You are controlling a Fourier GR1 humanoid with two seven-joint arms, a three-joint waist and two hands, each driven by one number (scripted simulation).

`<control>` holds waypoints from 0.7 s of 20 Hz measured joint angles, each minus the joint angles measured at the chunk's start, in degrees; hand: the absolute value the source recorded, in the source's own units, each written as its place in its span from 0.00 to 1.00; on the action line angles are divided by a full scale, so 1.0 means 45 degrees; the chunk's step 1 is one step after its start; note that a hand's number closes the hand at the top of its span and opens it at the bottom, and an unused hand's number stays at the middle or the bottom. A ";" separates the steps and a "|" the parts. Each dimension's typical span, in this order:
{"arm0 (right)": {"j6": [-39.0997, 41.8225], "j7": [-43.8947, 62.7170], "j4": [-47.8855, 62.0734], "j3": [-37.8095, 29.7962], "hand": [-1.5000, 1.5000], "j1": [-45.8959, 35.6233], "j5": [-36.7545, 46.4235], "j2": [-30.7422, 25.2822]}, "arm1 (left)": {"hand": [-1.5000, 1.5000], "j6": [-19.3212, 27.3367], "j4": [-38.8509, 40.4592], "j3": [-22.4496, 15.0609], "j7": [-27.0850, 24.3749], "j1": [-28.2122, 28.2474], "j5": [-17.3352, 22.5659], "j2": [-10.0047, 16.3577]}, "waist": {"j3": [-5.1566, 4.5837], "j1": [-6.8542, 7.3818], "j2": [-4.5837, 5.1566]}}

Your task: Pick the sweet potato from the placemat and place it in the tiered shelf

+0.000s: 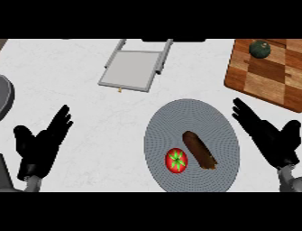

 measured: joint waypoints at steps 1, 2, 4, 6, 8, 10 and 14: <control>-0.0009 0.0029 -0.0247 -0.0080 1.00 -0.0159 0.0134 -0.0138 | 0.50 0.0057 0.0073 0.0012 0.0077 -0.0025 -0.0054 -0.0040 | -0.0027 -0.0051 -0.0052; -0.0058 -0.0161 -0.0517 -0.0139 1.00 -0.0327 0.0459 -0.0355 | 0.50 0.0051 0.0215 0.0068 0.0020 0.0049 -0.0051 -0.0056 | -0.0057 -0.0091 -0.0104; -0.0215 -0.0664 -0.1172 -0.0279 1.00 -0.1021 0.1400 -0.0969 | 0.50 0.0031 0.0401 0.0239 0.0049 0.0111 0.0032 0.0007 | -0.0110 -0.0117 -0.0209; -0.0373 -0.1270 -0.1940 -0.0557 1.00 -0.1963 0.2506 -0.1812 | 0.50 0.0046 0.0635 0.0427 0.0140 0.0151 0.0120 0.0093 | -0.0159 -0.0139 -0.0324; -0.0920 -0.1062 -0.1858 -0.0825 1.00 -0.2284 0.4267 -0.3237 | 0.50 0.0040 0.0782 0.0504 0.0294 0.0275 0.0288 0.0055 | -0.0266 -0.0345 -0.0406; -0.1615 -0.0765 -0.1976 -0.0919 0.00 -0.2151 0.5388 -0.3682 | 0.50 -0.0146 0.0974 0.0704 0.0463 0.0192 0.0529 0.0064 | -0.0234 -0.0395 -0.0361; -0.1546 -0.1082 -0.2623 -0.1293 0.00 -0.1491 0.6233 -0.3896 | 0.50 -0.0666 0.1702 0.1026 0.0430 -0.0140 0.0584 -0.0252 | -0.0169 -0.0327 -0.0305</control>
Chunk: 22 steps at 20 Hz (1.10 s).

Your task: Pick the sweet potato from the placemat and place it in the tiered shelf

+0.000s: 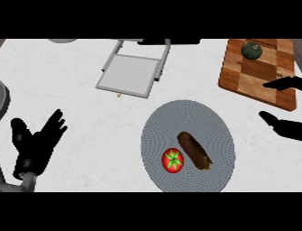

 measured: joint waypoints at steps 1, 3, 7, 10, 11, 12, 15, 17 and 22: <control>0.0151 -0.0147 -0.0125 0.0053 0.00 0.0095 0.0197 -0.0056 | 0.50 -0.0126 0.0024 0.0053 -0.0215 0.0082 -0.0041 -0.0036 | 0.0013 0.0027 0.0002; 0.0772 -0.0096 -0.0780 0.0113 0.00 0.0211 0.0254 -0.0403 | 0.50 -0.0157 -0.0151 0.0106 -0.0003 0.0075 -0.0019 -0.0066 | 0.0020 0.0040 0.0009; 0.2133 0.0388 -0.2172 0.0346 0.00 0.0658 0.0175 -0.1101 | 0.50 -0.0405 0.0341 0.0359 -0.0282 -0.0055 -0.0068 -0.0211 | 0.0032 0.0010 0.0001; 0.2860 0.1959 -0.3750 0.0885 0.00 0.0669 0.0316 -0.1270 | 0.50 -0.0405 0.0451 0.0478 -0.0173 -0.0185 -0.0126 -0.0286 | 0.0042 0.0028 -0.0011; 0.3076 0.2554 -0.4245 0.1137 0.00 0.0631 0.0443 -0.1307 | 0.50 -0.0497 0.0555 0.0513 -0.0133 -0.0256 -0.0128 -0.0266 | 0.0041 0.0033 -0.0012; 0.3272 0.3129 -0.4575 0.1438 0.00 0.0520 0.0622 -0.1243 | 0.50 -0.0511 0.0426 0.0497 -0.0092 -0.0216 -0.0151 -0.0286 | 0.0036 0.0077 -0.0009; 0.3780 0.5331 -0.5881 0.2432 0.00 0.0155 0.1276 -0.1063 | 0.50 -0.0651 0.0633 0.0531 -0.0152 -0.0306 -0.0234 -0.0355 | 0.0037 0.0116 -0.0009; 0.4067 0.7002 -0.6599 0.3079 0.00 -0.0230 0.1740 -0.0748 | 0.50 -0.0543 0.0621 0.0494 -0.0048 -0.0368 -0.0335 -0.0486 | 0.0044 0.0153 -0.0014; 0.4126 1.0334 -0.6646 0.5375 0.00 -0.1401 0.4218 0.1273 | 0.50 -0.0747 0.0844 0.0646 -0.0144 -0.0517 -0.0395 -0.0597 | 0.0044 0.0265 0.0002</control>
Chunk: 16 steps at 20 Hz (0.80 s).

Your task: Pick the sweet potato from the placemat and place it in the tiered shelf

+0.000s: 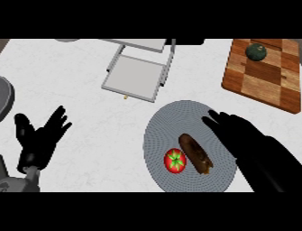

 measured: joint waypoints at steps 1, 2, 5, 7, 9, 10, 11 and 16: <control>0.0140 0.0712 -0.0006 0.0341 0.00 -0.0302 0.0381 0.0457 | 0.50 -0.0020 -0.0039 0.0025 0.0114 -0.0056 -0.0007 0.0020 | 0.0001 0.0004 0.0001; 0.0182 0.1134 0.0268 0.0684 0.00 -0.0580 0.0891 0.0882 | 0.50 -0.0001 -0.0091 0.0009 0.0038 -0.0023 -0.0054 -0.0062 | -0.0003 0.0022 0.0000; 0.0383 0.2056 0.1267 0.1506 0.00 -0.1471 0.2072 0.2267 | 0.50 -0.0067 -0.0060 0.0057 0.0024 -0.0045 -0.0145 -0.0109 | -0.0002 0.0047 0.0010; 0.0479 0.2333 0.2034 0.1865 0.00 -0.1838 0.2585 0.3022 | 0.50 -0.0158 -0.0075 0.0135 0.0058 -0.0035 -0.0136 -0.0099 | -0.0005 0.0047 0.0014; 0.0473 0.2464 0.2779 0.2274 0.00 -0.1798 0.3131 0.3603 | 0.50 -0.0203 -0.0031 0.0159 0.0024 -0.0027 -0.0190 -0.0159 | 0.0005 0.0016 0.0015; 0.0518 0.2539 0.3110 0.2423 0.00 -0.1823 0.3328 0.3871 | 0.50 -0.0116 -0.0031 0.0121 -0.0044 -0.0005 -0.0305 -0.0246 | 0.0012 0.0005 0.0012; 0.0625 0.2639 0.3274 0.2555 0.00 -0.1860 0.3475 0.4126 | 0.50 -0.0103 -0.0099 0.0140 -0.0017 0.0030 -0.0346 -0.0239 | 0.0012 -0.0007 0.0011; 0.0897 0.2588 0.4415 0.3046 0.00 -0.1603 0.4457 0.4837 | 0.50 -0.0389 0.0123 0.0455 -0.0055 -0.0010 -0.0358 -0.0180 | 0.0015 -0.0070 0.0016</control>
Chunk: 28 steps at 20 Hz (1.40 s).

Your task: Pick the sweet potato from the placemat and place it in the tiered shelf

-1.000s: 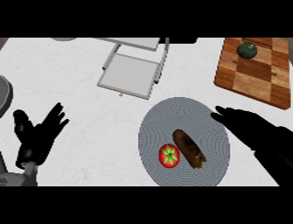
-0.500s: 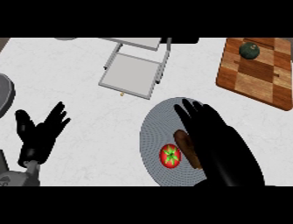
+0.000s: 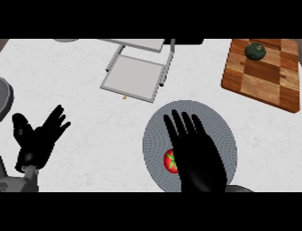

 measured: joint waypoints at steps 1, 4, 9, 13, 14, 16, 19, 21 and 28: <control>0.0080 0.0007 0.0045 -0.0004 0.00 0.0109 0.0145 0.0026 | 0.50 -0.0003 0.0002 0.0046 0.0054 -0.0001 0.0001 -0.0025 | 0.0003 -0.0014 -0.0003; 0.0142 0.0049 0.0162 0.0007 0.00 0.0596 0.0785 0.0035 | 0.50 -0.0018 -0.0122 0.0069 -0.0068 0.0130 -0.0148 -0.0103 | 0.0007 -0.0052 -0.0015; 0.0128 -0.0091 0.0675 -0.0042 0.00 0.1128 0.2121 0.0415 | 0.50 -0.0033 -0.0346 0.0149 0.0060 0.0251 -0.0357 -0.0267 | 0.0004 -0.0050 -0.0007; 0.0146 -0.0253 0.1070 -0.0052 0.00 0.1619 0.3035 0.0862 | 0.50 -0.0375 -0.0267 0.0414 0.0038 0.0318 -0.0404 -0.0231 | 0.0007 -0.0051 -0.0004; 0.0152 -0.0320 0.0959 -0.0043 0.00 0.1883 0.3248 0.0818 | 0.50 -0.0424 -0.0262 0.0487 0.0114 0.0304 -0.0421 -0.0232 | 0.0006 -0.0056 -0.0003; 0.0217 -0.0490 0.1162 -0.0286 0.00 0.1989 0.3543 0.0985 | 0.50 -0.0327 -0.0380 0.0497 0.0462 0.0197 -0.0553 -0.0330 | -0.0004 -0.0053 0.0008; 0.0145 -0.0591 0.1902 -0.0293 0.00 0.2141 0.4262 0.1591 | 0.50 -0.0346 -0.0338 0.0618 0.0620 0.0091 -0.0683 -0.0489 | -0.0006 -0.0042 0.0015; 0.0117 -0.0781 0.1945 -0.0525 0.00 0.2375 0.4595 0.1494 | 0.50 -0.0381 -0.0403 0.0701 0.0560 0.0178 -0.0755 -0.0626 | -0.0004 -0.0046 0.0014; -0.0359 -0.1364 0.3272 -0.1200 0.00 0.2564 0.5931 0.1921 | 0.50 -0.0676 -0.0256 0.0997 0.0600 0.0067 -0.1139 -0.0937 | 0.0005 -0.0034 0.0012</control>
